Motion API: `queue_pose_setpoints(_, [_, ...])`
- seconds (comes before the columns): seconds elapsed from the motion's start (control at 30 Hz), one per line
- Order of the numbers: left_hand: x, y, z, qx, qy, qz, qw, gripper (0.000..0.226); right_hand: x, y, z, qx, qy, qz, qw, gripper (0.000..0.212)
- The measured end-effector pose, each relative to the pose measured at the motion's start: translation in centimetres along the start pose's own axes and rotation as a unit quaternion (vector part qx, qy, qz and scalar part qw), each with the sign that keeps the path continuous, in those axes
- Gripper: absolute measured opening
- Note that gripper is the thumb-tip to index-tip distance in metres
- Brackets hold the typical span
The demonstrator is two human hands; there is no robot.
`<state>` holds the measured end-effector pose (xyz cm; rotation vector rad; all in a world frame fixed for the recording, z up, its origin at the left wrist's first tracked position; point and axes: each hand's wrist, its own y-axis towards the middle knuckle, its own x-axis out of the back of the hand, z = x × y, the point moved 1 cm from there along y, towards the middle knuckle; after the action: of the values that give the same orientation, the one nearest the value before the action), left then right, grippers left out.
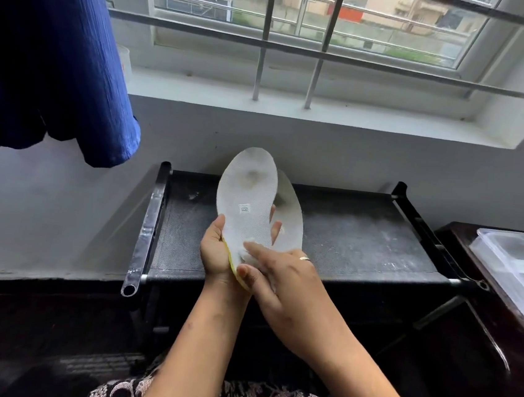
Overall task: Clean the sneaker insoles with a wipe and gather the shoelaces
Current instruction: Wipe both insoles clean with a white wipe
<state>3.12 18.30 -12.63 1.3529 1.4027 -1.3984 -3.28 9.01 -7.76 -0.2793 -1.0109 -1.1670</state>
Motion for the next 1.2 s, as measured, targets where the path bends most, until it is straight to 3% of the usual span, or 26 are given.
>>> queue_pose_setpoints(0.2, [0.3,0.3,-0.4,-0.033,-0.006,-0.014,0.999,0.053,-0.2,0.0,0.7,0.004,0.015,-0.016,1.000,0.035])
queue_pose_setpoints(0.4, [0.3,0.2,-0.4,-0.039,-0.025,-0.020,0.999,0.053,-0.3,-0.5,1.2,0.014,0.010,-0.049,0.999,0.013])
queue_pose_setpoints(0.57, [0.4,0.5,-0.2,-0.027,-0.026,-0.024,0.999,0.053,-1.1,-0.8,1.1,0.032,-0.030,-0.092,0.995,0.013])
queue_pose_setpoints(0.7, [0.3,0.6,-0.3,-0.037,-0.029,-0.018,0.999,0.048,-0.4,-0.1,0.8,-0.054,0.146,-0.088,0.984,0.015])
queue_pose_setpoints(0.8, [0.3,0.6,-0.4,-0.031,0.001,0.002,1.000,0.053,0.5,1.5,-0.2,-0.148,0.353,-0.072,0.921,0.009])
queue_pose_setpoints(0.87, [0.1,0.3,-0.3,-0.032,0.019,0.018,0.999,0.055,1.0,2.9,-1.2,-0.180,0.422,-0.087,0.884,0.011])
queue_pose_setpoints(0.93, [-0.1,0.2,-0.1,-0.045,0.038,0.028,0.998,0.050,1.4,4.4,-2.2,-0.191,0.413,-0.106,0.884,0.012])
queue_pose_setpoints(1.07, [-0.2,0.3,0.1,-0.040,0.045,0.036,0.998,0.047,1.9,7.2,-3.4,-0.176,0.258,-0.126,0.942,0.018])
queue_pose_setpoints(1.2, [-0.5,0.5,0.0,-0.035,0.042,0.027,0.998,0.039,1.2,7.9,-2.6,-0.101,0.086,-0.068,0.989,0.028])
